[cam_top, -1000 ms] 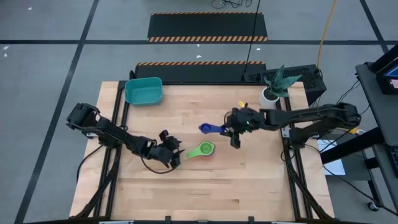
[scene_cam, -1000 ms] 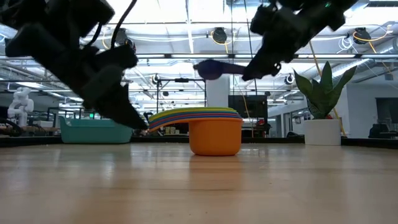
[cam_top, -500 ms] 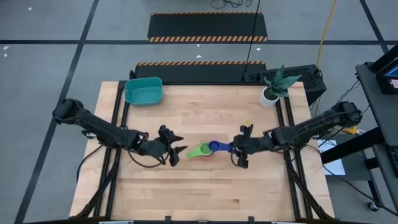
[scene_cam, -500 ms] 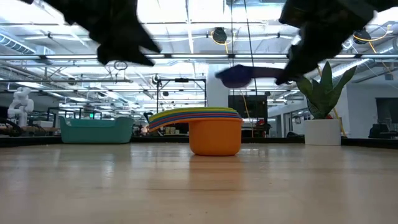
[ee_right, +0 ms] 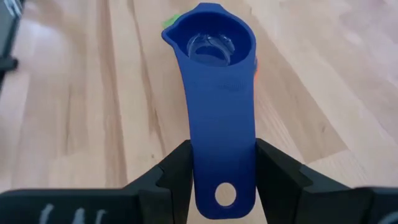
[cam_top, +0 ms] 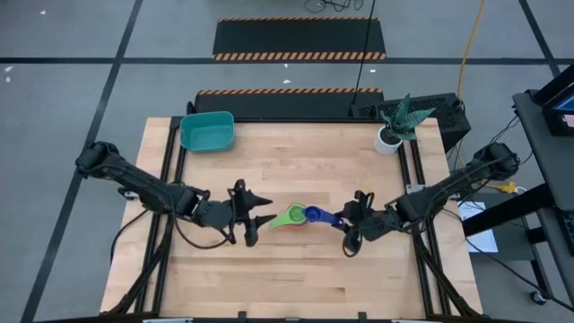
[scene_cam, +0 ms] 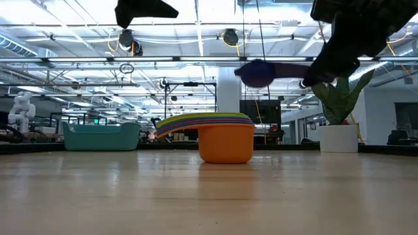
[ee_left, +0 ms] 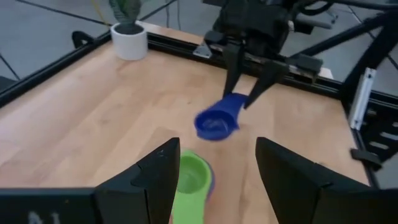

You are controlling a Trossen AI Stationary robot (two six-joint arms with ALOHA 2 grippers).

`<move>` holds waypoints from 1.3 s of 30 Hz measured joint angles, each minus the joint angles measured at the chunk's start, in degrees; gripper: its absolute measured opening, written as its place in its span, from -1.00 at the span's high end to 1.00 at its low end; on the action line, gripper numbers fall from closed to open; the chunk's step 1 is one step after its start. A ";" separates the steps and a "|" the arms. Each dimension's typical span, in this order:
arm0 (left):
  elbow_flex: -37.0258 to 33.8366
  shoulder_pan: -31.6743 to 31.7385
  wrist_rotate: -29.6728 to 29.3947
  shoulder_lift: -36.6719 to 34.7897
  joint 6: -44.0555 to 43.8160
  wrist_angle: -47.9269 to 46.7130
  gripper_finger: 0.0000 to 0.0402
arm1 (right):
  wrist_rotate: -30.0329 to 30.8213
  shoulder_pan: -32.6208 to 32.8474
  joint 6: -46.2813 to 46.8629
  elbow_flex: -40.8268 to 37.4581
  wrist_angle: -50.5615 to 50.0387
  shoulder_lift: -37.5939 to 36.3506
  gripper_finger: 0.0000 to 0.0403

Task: Nest measuring cups in basket
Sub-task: Stack the dark blue measuring cup on top of the green measuring cup

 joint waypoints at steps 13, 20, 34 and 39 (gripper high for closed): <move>-0.11 -5.47 -3.37 2.17 -1.11 2.81 -0.05 | 9.53 5.06 -5.81 -0.02 17.47 2.01 0.35; 0.00 -5.25 -3.24 3.81 1.38 9.48 -0.05 | 13.07 5.71 -14.22 -0.02 27.52 2.29 0.35; -0.02 -4.34 -5.34 9.42 7.20 28.01 -0.05 | 37.76 11.82 -22.66 -0.02 33.57 2.29 0.35; -0.02 -2.78 -5.42 14.51 8.17 38.62 -0.05 | 40.98 13.91 -27.02 0.00 40.12 3.47 0.35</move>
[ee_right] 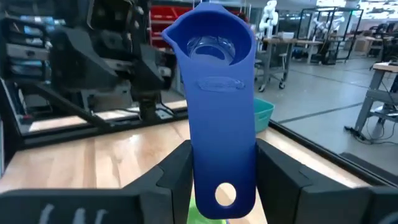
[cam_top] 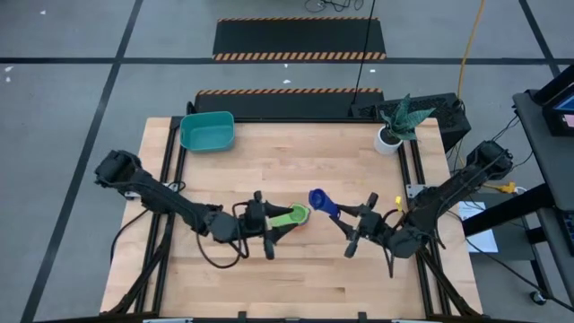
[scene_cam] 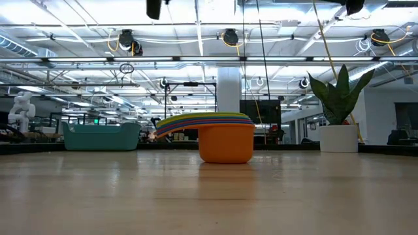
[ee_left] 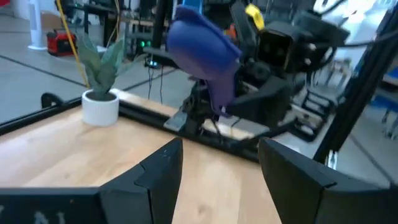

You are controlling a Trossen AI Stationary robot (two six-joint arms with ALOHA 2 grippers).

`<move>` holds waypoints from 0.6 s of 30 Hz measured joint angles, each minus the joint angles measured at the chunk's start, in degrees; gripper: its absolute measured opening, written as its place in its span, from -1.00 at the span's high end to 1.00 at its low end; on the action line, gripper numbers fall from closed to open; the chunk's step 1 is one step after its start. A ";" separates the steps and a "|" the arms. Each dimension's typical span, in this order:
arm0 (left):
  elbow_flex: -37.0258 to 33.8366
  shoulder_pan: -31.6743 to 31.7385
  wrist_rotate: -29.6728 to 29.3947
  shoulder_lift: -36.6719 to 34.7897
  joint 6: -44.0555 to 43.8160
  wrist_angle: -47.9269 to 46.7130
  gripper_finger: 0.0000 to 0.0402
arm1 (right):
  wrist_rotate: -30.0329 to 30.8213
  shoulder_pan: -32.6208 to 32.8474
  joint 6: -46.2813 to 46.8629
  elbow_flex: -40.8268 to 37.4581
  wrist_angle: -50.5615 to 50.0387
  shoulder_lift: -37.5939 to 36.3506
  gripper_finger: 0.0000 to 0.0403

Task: Nest measuring cups in basket
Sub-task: Stack the dark blue measuring cup on top of the green measuring cup

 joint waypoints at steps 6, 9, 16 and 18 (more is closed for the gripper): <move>0.00 0.82 0.07 6.63 4.14 15.06 -0.05 | 1.15 0.13 -7.50 0.04 11.21 4.79 0.35; 0.00 0.82 0.06 7.90 9.13 18.79 -0.05 | 1.15 0.09 -12.17 0.04 15.26 6.48 0.35; 0.15 0.38 1.07 1.13 2.52 12.97 -0.05 | 1.18 1.15 -19.94 0.04 15.62 6.93 0.35; 0.12 -0.02 2.39 -1.09 -0.06 7.84 -0.05 | 1.18 1.60 -21.60 0.04 15.45 6.91 0.35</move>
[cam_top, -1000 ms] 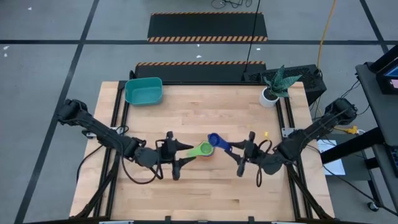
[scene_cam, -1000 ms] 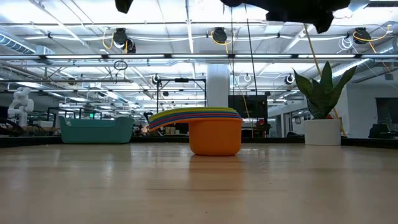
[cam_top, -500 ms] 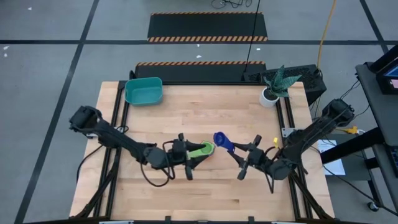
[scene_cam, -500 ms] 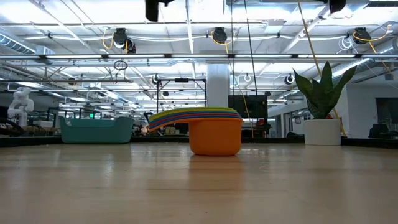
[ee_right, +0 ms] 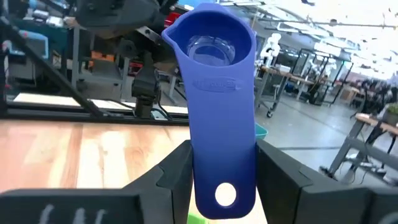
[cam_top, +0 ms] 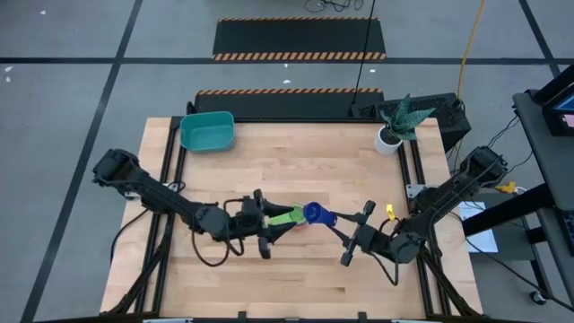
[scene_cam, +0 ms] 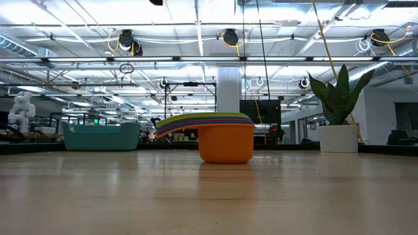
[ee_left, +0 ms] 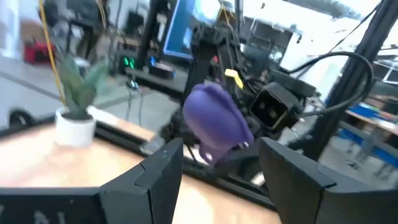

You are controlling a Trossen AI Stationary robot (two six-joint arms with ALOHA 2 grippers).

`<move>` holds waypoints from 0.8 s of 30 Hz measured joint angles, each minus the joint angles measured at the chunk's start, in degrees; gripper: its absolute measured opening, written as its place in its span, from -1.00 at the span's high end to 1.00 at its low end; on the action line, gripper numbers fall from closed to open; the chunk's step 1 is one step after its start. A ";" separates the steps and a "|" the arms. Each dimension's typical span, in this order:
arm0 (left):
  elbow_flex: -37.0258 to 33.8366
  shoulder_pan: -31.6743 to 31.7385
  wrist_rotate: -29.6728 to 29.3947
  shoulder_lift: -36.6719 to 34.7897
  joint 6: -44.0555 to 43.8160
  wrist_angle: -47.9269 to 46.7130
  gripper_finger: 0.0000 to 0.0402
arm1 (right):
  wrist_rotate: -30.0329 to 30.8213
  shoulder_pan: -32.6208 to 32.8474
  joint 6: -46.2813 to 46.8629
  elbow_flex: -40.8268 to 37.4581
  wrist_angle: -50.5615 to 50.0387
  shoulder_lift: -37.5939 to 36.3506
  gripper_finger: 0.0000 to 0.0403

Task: Nest measuring cups in basket
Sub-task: Stack the dark blue measuring cup on top of the green measuring cup

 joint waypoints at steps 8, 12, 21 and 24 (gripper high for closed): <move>-0.01 -1.33 0.51 -4.92 -11.35 -10.80 -0.05 | -0.02 1.14 -3.17 0.00 -2.91 0.02 0.35; -0.01 -1.60 0.48 -5.30 -18.96 -13.49 -0.05 | 0.00 1.09 -1.74 0.00 -4.67 0.00 0.35; -0.03 -0.04 0.88 -5.26 -21.96 -16.60 -0.05 | -0.11 1.07 -1.51 0.00 -8.36 0.02 0.31; -0.03 1.04 1.98 -5.26 -24.03 -18.93 -0.05 | -0.15 1.05 -1.43 0.00 -9.61 0.23 0.31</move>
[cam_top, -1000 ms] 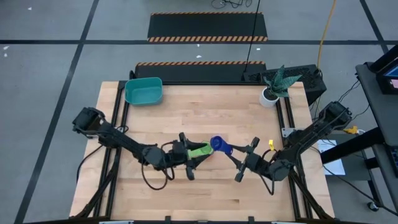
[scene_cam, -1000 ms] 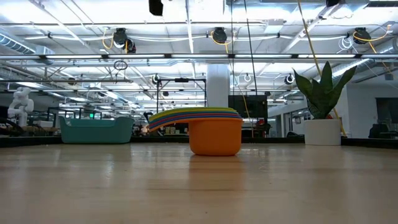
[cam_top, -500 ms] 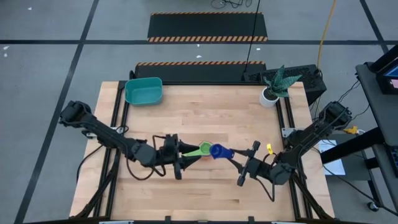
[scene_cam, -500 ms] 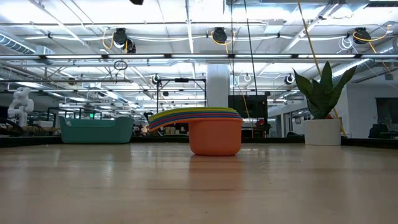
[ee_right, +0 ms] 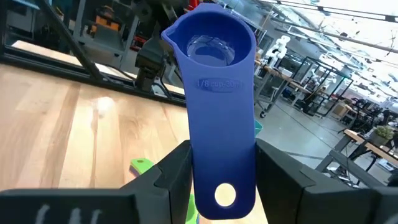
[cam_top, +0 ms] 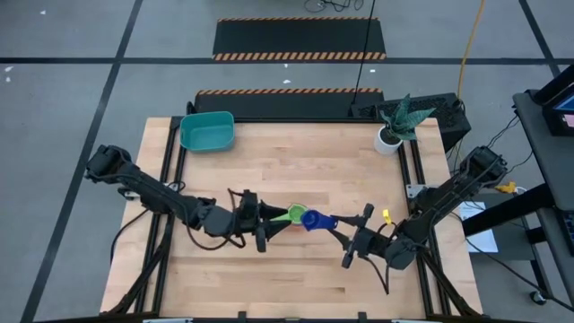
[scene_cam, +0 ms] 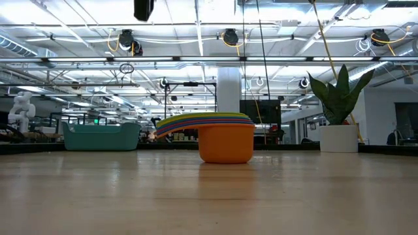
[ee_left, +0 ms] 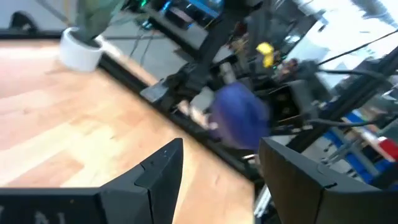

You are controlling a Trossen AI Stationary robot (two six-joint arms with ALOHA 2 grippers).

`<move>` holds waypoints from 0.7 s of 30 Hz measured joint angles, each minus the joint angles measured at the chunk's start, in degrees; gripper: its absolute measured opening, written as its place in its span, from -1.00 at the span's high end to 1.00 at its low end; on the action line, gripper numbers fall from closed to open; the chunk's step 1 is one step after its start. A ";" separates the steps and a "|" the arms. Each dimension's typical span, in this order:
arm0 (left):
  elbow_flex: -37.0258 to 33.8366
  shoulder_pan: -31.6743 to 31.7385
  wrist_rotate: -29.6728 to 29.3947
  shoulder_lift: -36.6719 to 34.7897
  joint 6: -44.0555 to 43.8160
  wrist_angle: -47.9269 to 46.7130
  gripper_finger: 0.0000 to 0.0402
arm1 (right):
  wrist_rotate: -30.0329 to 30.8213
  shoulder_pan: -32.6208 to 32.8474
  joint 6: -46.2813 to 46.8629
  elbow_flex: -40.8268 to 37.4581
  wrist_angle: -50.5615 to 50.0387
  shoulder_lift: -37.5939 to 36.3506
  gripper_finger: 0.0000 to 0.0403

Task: Nest measuring cups in basket
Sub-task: Stack the dark blue measuring cup on top of the green measuring cup

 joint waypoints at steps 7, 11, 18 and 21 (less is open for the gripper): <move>0.00 2.34 2.26 0.00 -4.17 -5.34 -0.05 | -0.11 -1.42 0.09 0.07 -0.10 3.51 0.30; -0.02 2.70 2.85 0.00 -4.91 -6.41 -0.05 | -1.67 -2.90 -0.09 0.58 -0.19 6.22 0.30; -0.02 3.18 4.60 0.00 -6.34 -8.11 -0.05 | -4.63 -5.18 0.65 1.36 -1.63 8.78 0.30; -0.02 3.33 4.76 0.00 -6.40 -8.15 -0.05 | -4.79 -6.06 3.96 1.40 -4.43 8.78 0.30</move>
